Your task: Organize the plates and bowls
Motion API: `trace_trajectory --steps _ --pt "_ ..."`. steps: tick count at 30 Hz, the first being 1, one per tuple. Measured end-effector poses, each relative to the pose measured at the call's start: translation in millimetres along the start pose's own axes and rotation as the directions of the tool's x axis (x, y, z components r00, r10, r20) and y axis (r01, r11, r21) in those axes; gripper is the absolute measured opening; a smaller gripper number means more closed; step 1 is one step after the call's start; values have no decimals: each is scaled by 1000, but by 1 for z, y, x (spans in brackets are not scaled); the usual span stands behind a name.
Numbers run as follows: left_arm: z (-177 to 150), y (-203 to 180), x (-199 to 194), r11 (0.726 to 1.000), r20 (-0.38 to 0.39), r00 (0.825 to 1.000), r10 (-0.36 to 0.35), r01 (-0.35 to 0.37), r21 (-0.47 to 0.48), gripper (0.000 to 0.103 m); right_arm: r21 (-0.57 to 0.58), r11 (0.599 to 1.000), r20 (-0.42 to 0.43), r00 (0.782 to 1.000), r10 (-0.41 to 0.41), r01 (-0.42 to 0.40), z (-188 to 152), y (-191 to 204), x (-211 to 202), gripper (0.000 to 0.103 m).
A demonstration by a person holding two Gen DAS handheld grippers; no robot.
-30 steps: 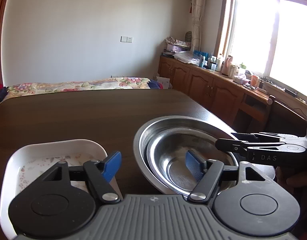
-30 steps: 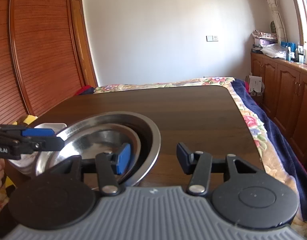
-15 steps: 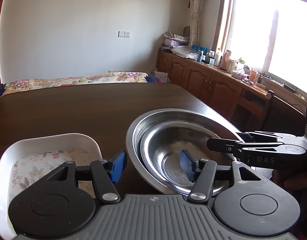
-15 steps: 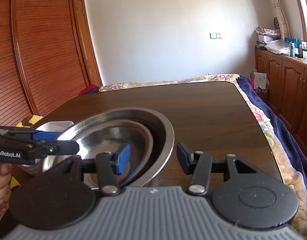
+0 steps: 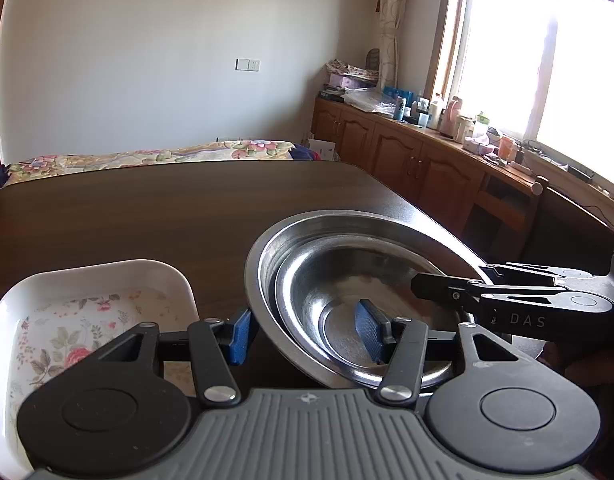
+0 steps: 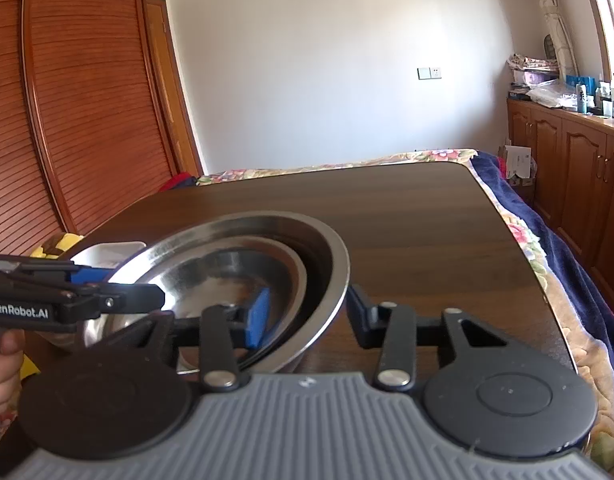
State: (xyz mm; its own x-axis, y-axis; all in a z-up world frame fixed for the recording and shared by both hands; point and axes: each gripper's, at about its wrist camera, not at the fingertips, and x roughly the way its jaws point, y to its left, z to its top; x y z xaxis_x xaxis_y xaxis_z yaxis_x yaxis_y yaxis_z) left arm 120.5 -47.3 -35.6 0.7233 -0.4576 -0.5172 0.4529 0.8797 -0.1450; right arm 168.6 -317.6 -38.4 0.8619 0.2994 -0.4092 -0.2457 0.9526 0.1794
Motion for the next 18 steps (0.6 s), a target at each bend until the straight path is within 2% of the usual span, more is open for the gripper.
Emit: trace_trajectory --steps 7,18 --pt "-1 -1 1 1000 -4 1000 7 -7 -6 46 1 1000 12 1000 -3 3 0 0 -1 33" --pt "0 1 1 1000 -14 1000 -1 1 -5 44 12 1000 17 1000 -19 19 0 -1 -3 32"
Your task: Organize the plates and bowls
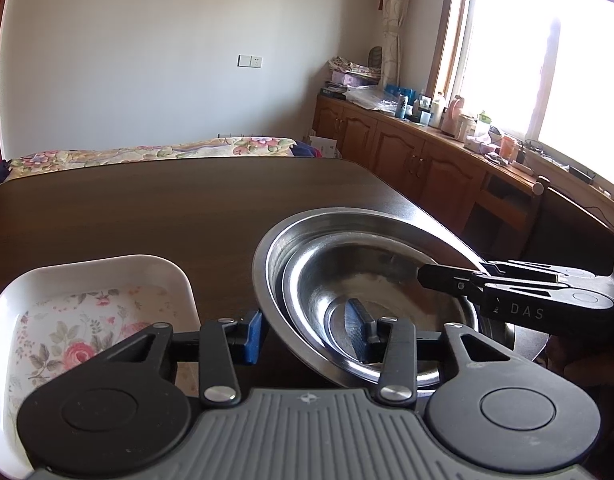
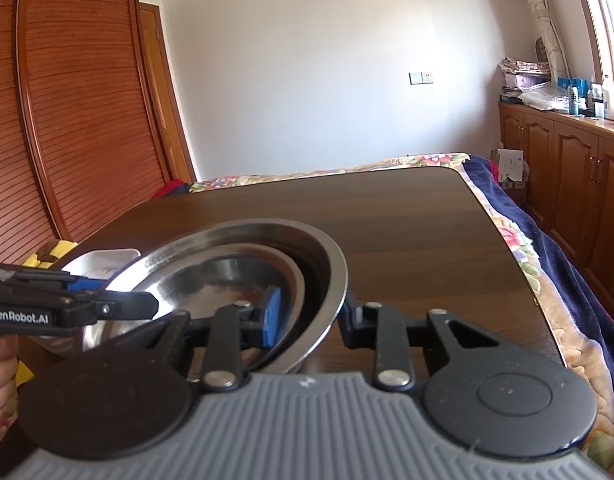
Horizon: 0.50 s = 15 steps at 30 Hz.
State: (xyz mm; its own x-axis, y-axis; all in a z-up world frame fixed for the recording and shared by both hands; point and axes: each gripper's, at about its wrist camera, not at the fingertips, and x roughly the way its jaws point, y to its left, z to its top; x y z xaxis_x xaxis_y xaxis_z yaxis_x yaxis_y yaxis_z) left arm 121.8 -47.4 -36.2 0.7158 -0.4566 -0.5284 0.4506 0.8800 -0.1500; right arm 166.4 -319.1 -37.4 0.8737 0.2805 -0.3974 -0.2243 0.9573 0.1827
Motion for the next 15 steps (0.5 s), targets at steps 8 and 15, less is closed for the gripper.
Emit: trace_trajectory --steps 8,15 --pt "3 0 -2 1000 -3 1000 -11 11 0 44 6 1000 8 1000 -5 5 4 -1 0 32" --pt "8 2 -8 1000 17 1000 -15 15 1 43 1 1000 22 1000 0 0 7 -1 -4 30"
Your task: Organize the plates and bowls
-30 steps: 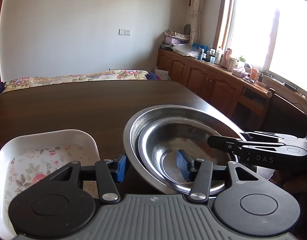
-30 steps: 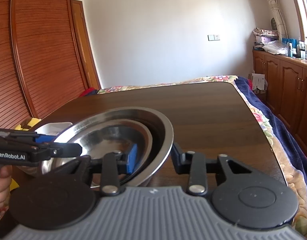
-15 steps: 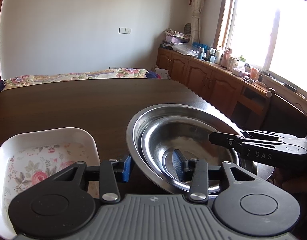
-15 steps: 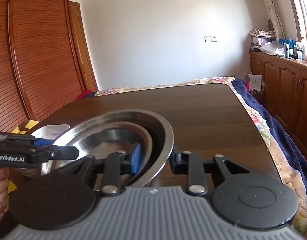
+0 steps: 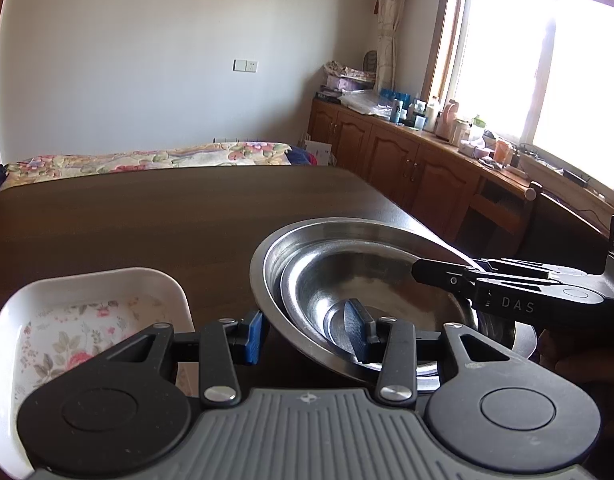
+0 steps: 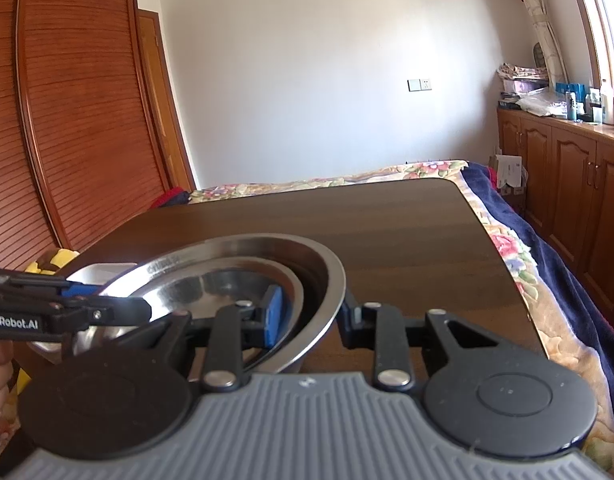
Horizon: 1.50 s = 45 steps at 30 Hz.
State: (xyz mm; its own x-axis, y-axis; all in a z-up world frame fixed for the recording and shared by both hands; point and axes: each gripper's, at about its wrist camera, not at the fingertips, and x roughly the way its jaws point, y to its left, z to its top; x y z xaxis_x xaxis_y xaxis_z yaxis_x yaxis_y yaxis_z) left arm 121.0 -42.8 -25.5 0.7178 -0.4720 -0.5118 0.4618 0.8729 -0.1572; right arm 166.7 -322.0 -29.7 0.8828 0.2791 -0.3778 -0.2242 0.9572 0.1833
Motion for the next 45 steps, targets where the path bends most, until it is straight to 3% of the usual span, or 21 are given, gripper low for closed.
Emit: trace_trajectory --steps 14,26,45 --pt "18 4 -25 1000 73 997 0 0 1 41 -29 999 54 998 24 -22 24 9 -5 29" --pt "29 29 -57 998 116 991 68 -68 -7 41 -64 994 79 992 95 -90 37 39 5 29" --pt "5 99 -99 981 101 977 186 -180 -71 41 -116 965 2 972 236 -234 22 105 38 29"
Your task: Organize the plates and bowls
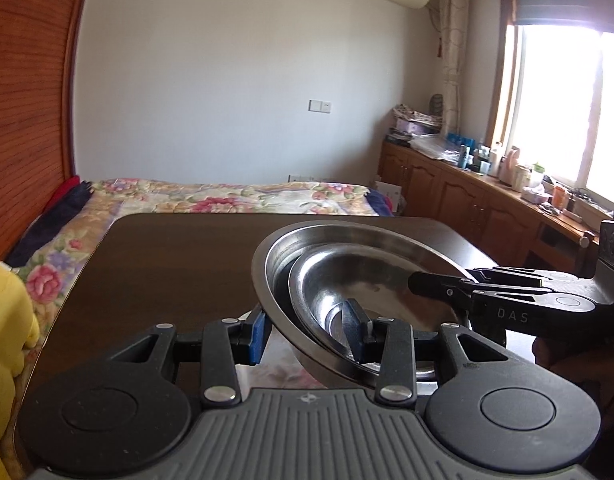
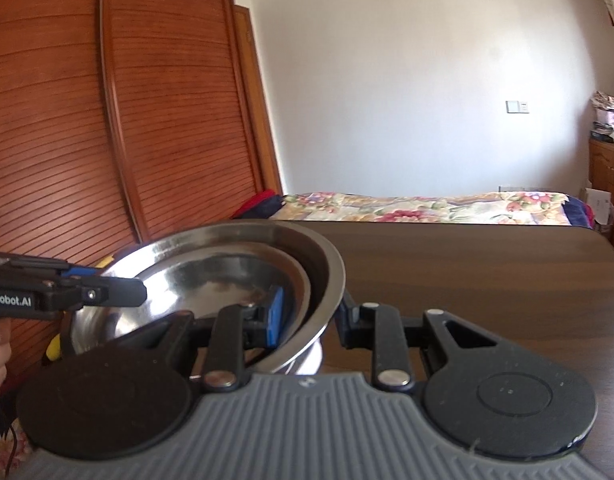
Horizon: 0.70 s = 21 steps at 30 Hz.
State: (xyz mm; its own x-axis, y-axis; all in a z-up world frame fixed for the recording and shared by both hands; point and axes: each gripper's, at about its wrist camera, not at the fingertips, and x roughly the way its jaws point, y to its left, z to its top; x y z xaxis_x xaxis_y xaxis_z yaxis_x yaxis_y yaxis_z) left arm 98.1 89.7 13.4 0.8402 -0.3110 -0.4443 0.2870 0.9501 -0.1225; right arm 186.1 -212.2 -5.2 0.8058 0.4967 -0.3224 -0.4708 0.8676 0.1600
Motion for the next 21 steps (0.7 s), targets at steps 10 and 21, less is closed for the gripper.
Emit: trace_trajectory --steps 10,21 --pt "-17 19 6 999 -46 999 11 -13 -53 41 -49 999 -29 1000 6 -7 -6 18 6 29" --pt "-23 21 13 998 -68 998 9 -13 -55 41 -37 999 -71 997 -3 0 -12 20 17 29"
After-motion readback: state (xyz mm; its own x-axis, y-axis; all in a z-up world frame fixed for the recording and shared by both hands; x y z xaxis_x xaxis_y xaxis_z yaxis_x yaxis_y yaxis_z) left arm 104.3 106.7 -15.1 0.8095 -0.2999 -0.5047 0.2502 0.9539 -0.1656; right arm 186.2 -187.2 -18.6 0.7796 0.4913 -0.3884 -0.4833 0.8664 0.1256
